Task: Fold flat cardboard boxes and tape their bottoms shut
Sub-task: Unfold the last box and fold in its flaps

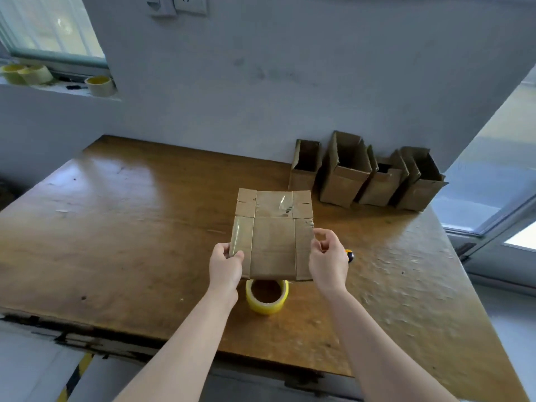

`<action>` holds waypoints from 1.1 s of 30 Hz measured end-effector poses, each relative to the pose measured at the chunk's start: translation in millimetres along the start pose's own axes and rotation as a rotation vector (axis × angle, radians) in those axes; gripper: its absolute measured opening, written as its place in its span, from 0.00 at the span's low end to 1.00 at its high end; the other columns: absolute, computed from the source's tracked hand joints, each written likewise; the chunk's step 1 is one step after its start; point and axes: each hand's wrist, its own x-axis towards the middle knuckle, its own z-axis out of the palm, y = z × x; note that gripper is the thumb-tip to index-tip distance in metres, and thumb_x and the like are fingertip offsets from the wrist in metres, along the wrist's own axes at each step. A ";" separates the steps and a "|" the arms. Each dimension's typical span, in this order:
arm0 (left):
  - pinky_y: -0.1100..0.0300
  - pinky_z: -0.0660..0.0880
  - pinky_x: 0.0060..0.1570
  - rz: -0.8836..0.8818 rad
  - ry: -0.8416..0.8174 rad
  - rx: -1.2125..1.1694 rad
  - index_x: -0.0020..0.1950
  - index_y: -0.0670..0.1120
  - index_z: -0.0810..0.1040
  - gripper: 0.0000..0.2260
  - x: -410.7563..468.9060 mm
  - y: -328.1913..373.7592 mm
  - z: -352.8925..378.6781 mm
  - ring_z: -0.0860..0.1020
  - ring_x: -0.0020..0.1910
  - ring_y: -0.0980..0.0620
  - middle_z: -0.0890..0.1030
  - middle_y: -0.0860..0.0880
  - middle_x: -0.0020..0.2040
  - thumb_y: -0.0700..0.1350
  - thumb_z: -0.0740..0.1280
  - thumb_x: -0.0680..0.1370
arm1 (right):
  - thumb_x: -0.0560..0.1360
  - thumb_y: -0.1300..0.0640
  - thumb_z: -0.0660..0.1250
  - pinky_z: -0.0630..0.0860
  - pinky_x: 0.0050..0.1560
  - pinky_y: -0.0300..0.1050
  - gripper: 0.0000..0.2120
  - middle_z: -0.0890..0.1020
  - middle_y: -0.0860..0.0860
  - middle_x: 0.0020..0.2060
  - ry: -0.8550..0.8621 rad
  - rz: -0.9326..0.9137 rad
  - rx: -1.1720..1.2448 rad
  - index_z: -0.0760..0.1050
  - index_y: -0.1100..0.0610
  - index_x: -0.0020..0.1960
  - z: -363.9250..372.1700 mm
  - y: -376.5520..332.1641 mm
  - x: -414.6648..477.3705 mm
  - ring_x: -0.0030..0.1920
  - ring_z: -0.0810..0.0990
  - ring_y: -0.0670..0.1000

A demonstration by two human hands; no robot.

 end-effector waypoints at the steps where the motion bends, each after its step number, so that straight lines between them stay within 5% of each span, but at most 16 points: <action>1: 0.51 0.76 0.49 -0.006 0.003 -0.006 0.54 0.49 0.72 0.08 -3.9 -1.9 12.0 0.77 0.52 0.45 0.78 0.45 0.52 0.37 0.62 0.79 | 0.80 0.57 0.61 0.74 0.38 0.44 0.09 0.80 0.47 0.42 -0.009 0.002 0.011 0.75 0.48 0.58 -10.1 4.5 7.5 0.42 0.78 0.50; 9: 0.45 0.75 0.57 -0.097 0.005 -0.030 0.58 0.47 0.72 0.08 -21.3 -12.2 85.6 0.76 0.55 0.44 0.77 0.44 0.55 0.38 0.61 0.80 | 0.81 0.55 0.59 0.72 0.37 0.38 0.07 0.81 0.45 0.46 -0.090 0.021 0.154 0.76 0.49 0.51 -73.2 23.6 63.5 0.45 0.79 0.45; 14: 0.48 0.75 0.51 -0.181 -0.083 -0.163 0.51 0.47 0.75 0.08 -9.1 -1.9 106.0 0.78 0.51 0.45 0.80 0.45 0.52 0.36 0.60 0.80 | 0.77 0.45 0.65 0.80 0.49 0.50 0.16 0.80 0.48 0.52 -0.231 0.193 0.254 0.71 0.52 0.60 -86.1 21.4 90.6 0.52 0.80 0.50; 18: 0.52 0.74 0.44 -0.282 -0.207 -0.156 0.48 0.48 0.76 0.08 11.5 4.4 113.3 0.76 0.48 0.47 0.80 0.45 0.50 0.37 0.60 0.80 | 0.78 0.53 0.63 0.79 0.33 0.45 0.10 0.85 0.52 0.41 -0.447 0.246 0.342 0.75 0.53 0.58 -91.3 10.2 110.0 0.38 0.83 0.50; 21: 0.54 0.73 0.38 -0.305 -0.283 -0.077 0.51 0.47 0.78 0.07 24.6 8.7 122.5 0.75 0.47 0.47 0.79 0.44 0.52 0.38 0.61 0.80 | 0.80 0.56 0.62 0.79 0.33 0.45 0.07 0.86 0.50 0.38 -0.483 0.227 0.351 0.77 0.51 0.54 -87.6 2.4 122.6 0.38 0.85 0.51; 23: 0.55 0.73 0.38 -0.245 -0.260 0.022 0.61 0.45 0.76 0.10 29.9 11.6 131.3 0.76 0.51 0.45 0.78 0.43 0.58 0.41 0.62 0.81 | 0.80 0.56 0.62 0.81 0.36 0.47 0.06 0.86 0.50 0.41 -0.433 0.226 0.309 0.77 0.51 0.54 -81.4 -1.0 130.7 0.40 0.85 0.51; 25: 0.53 0.73 0.49 -0.104 -0.218 0.249 0.71 0.46 0.69 0.20 29.8 14.9 136.8 0.73 0.62 0.44 0.72 0.44 0.68 0.50 0.62 0.80 | 0.79 0.58 0.62 0.82 0.44 0.54 0.06 0.86 0.52 0.44 -0.379 0.240 0.264 0.77 0.53 0.52 -73.8 -0.8 136.1 0.43 0.85 0.54; 27: 0.50 0.66 0.65 0.026 -0.208 0.369 0.75 0.49 0.64 0.32 22.5 22.2 140.5 0.64 0.72 0.45 0.63 0.46 0.75 0.63 0.62 0.76 | 0.77 0.59 0.61 0.81 0.48 0.59 0.06 0.85 0.54 0.46 -0.324 0.253 0.220 0.76 0.53 0.51 -68.3 0.4 139.0 0.46 0.84 0.56; 29: 0.51 0.61 0.70 0.119 -0.344 0.284 0.74 0.50 0.65 0.42 10.2 34.3 146.3 0.62 0.72 0.50 0.63 0.49 0.75 0.74 0.60 0.68 | 0.76 0.59 0.61 0.81 0.50 0.58 0.06 0.84 0.53 0.46 -0.302 0.233 0.167 0.75 0.53 0.50 -64.5 2.3 141.0 0.47 0.83 0.56; 31: 0.57 0.60 0.69 0.176 -0.511 0.288 0.75 0.49 0.64 0.46 -1.5 43.9 156.1 0.63 0.70 0.54 0.63 0.52 0.74 0.75 0.62 0.65 | 0.75 0.59 0.61 0.81 0.49 0.57 0.07 0.83 0.53 0.46 -0.311 0.212 0.126 0.75 0.53 0.51 -63.0 3.7 142.4 0.46 0.83 0.56; 33: 0.59 0.63 0.66 0.182 -0.574 0.335 0.74 0.49 0.66 0.37 -9.3 47.3 166.0 0.65 0.68 0.56 0.64 0.56 0.69 0.65 0.69 0.70 | 0.75 0.59 0.60 0.82 0.47 0.55 0.09 0.83 0.53 0.46 -0.335 0.200 0.080 0.75 0.53 0.53 -63.5 4.6 144.0 0.45 0.83 0.55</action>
